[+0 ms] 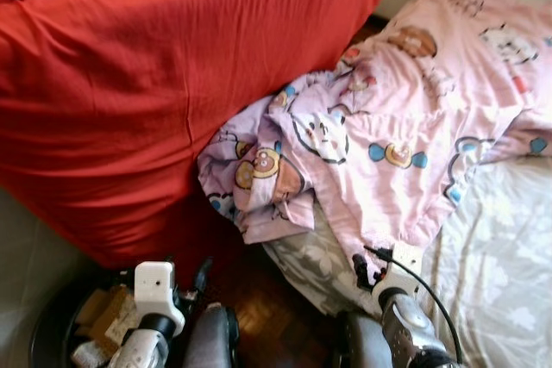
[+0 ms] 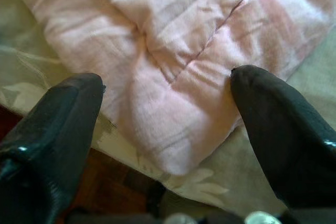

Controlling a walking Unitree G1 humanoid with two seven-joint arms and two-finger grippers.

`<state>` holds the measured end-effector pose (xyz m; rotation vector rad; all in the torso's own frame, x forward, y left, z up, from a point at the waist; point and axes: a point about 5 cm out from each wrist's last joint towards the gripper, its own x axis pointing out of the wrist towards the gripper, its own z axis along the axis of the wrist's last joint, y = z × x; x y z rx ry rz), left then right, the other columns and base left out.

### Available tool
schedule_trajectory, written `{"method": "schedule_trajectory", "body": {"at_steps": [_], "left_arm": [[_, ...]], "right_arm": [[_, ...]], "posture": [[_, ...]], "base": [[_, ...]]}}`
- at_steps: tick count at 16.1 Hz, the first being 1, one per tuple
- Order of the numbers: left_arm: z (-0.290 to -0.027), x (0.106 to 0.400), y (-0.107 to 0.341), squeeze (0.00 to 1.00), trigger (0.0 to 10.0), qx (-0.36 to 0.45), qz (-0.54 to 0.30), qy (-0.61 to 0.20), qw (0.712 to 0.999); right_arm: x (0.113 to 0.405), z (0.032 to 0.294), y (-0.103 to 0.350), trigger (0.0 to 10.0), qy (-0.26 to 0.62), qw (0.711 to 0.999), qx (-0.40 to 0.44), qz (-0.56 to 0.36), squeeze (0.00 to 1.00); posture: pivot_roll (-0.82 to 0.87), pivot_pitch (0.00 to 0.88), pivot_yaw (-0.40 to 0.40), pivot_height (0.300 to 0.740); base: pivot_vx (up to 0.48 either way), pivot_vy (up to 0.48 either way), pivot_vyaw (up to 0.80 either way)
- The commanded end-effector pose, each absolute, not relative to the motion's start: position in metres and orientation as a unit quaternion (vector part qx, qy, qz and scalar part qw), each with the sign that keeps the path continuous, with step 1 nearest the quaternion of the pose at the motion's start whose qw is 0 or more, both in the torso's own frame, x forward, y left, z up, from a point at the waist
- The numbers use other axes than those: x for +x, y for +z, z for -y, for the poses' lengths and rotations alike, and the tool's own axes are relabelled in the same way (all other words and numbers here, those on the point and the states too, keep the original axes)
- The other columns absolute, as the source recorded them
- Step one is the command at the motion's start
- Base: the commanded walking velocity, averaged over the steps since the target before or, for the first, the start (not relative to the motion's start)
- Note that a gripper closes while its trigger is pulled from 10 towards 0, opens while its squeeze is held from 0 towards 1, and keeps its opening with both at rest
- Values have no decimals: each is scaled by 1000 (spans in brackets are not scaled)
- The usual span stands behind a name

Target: Clean up the room

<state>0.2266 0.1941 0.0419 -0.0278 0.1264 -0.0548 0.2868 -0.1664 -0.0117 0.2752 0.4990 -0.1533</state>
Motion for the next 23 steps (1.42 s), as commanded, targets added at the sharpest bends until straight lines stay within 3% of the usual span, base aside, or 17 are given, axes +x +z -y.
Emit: {"method": "schedule_trajectory", "body": {"at_steps": [1,15,23], "left_arm": [[-195,220,38,0,10000,-14,-78,-29,996],[-192,221,40,0,10000,-7,-85,-33,996],[-193,224,43,0,10000,6,-77,-37,996]], "right_arm": [[288,169,-10,10000,-94,956,146,-238,0],[278,176,-13,10000,-149,960,88,-221,0],[277,171,-18,10000,-133,953,119,-245,0]], "posture": [[91,284,38,617],[92,287,35,617],[95,282,38,617]], "base": [[0,0,0],[0,0,0],[0,0,0]]}}
